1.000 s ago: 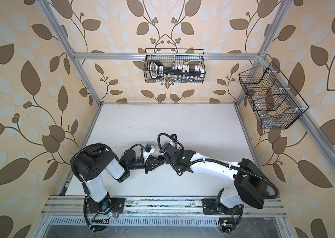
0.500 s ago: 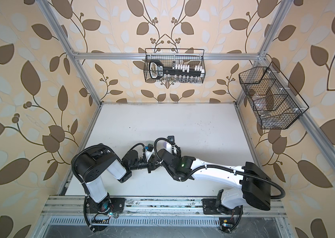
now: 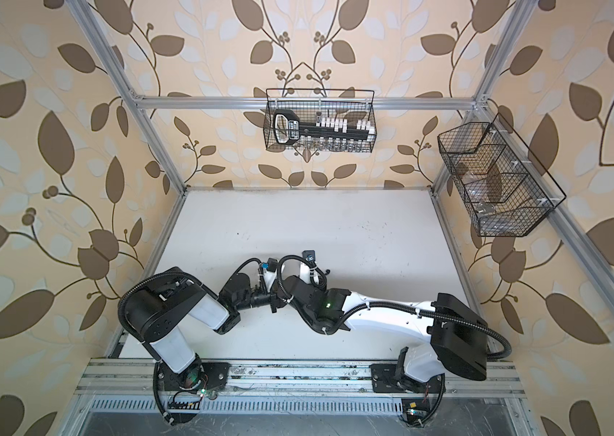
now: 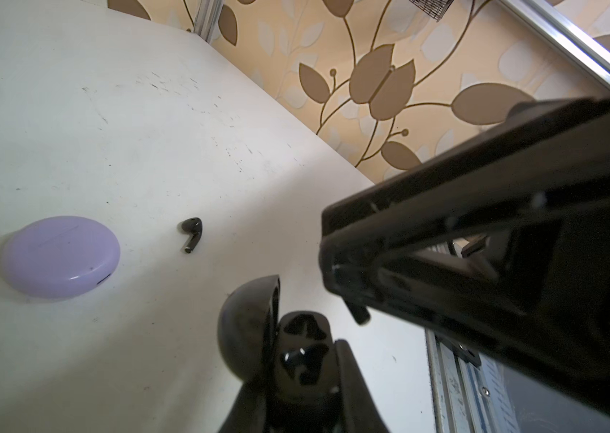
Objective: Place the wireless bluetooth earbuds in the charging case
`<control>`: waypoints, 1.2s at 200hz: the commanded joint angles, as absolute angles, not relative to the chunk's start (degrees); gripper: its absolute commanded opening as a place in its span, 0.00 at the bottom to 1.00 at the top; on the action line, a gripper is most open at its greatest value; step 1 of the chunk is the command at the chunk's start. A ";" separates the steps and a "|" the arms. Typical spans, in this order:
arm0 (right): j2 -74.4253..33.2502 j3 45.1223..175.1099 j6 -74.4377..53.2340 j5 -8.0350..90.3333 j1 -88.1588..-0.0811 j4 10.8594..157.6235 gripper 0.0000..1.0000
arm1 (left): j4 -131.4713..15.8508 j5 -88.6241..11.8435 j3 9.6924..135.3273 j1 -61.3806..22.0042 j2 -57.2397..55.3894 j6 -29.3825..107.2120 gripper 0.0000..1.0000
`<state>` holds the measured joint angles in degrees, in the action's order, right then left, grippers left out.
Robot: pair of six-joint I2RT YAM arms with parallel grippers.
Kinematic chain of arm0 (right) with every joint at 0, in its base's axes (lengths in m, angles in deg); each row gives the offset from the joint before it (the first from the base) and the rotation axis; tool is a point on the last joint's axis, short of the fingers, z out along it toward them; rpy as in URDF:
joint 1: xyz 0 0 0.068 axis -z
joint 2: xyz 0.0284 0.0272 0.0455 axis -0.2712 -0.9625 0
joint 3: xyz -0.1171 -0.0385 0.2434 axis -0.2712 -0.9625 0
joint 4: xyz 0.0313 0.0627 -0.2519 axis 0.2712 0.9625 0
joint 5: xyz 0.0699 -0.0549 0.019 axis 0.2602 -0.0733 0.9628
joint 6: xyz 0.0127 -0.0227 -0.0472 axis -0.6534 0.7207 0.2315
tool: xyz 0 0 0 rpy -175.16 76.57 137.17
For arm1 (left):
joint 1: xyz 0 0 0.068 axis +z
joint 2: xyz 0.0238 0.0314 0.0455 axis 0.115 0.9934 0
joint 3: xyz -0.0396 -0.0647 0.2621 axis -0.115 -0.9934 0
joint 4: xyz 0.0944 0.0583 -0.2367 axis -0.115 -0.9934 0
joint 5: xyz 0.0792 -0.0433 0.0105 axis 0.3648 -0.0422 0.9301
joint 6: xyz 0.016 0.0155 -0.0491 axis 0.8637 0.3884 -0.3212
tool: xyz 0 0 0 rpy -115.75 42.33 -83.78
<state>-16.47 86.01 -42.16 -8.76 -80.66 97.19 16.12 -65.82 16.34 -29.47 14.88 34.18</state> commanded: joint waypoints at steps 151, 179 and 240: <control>-19.62 88.23 -42.42 -13.06 -82.53 93.47 0.13 | 19.60 -65.83 16.55 -30.04 10.90 31.10 0.00; -20.65 87.97 -43.08 -13.96 -82.71 93.28 0.12 | 19.58 -66.00 16.41 -30.02 10.54 31.07 0.00; -21.90 87.92 -43.76 -14.82 -82.61 93.45 0.12 | 19.53 -65.27 15.93 -29.98 9.95 30.94 0.00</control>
<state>-20.95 86.91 -42.53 -13.48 -82.39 92.80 15.09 -65.51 16.19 -29.45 12.65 30.88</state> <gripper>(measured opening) 0.120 0.218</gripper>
